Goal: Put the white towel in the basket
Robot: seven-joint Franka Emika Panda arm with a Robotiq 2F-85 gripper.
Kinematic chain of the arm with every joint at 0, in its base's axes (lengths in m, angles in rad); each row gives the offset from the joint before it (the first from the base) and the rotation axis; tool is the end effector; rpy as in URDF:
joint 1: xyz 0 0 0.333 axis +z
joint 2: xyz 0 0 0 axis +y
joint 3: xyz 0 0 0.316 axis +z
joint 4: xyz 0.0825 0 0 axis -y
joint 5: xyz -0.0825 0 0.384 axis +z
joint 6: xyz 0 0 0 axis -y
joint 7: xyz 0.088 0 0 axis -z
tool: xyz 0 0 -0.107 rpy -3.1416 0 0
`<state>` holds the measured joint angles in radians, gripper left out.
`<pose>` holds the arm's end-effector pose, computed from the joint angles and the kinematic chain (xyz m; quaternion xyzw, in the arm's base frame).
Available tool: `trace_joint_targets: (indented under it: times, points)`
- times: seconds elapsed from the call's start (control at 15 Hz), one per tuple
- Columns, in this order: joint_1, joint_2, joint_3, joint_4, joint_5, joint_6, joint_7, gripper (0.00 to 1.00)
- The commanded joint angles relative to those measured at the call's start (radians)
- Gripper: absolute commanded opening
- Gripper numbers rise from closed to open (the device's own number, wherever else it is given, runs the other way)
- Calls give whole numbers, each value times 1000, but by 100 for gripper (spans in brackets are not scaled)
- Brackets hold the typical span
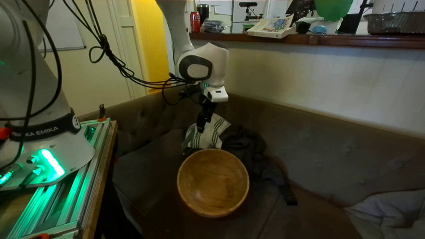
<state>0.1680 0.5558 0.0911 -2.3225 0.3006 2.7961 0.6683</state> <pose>0.4795 0.1177 0.0947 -0.9348 0.3457 0.0690 0.0426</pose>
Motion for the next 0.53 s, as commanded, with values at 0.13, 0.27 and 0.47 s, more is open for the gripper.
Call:
trace_joint_targets:
  times: [0.13, 0.27, 0.47]
  points:
    - [104, 222, -35, 129, 66, 227, 139, 100]
    - [129, 272, -38, 174, 71, 255, 174, 100]
    - [164, 341, -54, 249, 72, 282, 226, 100]
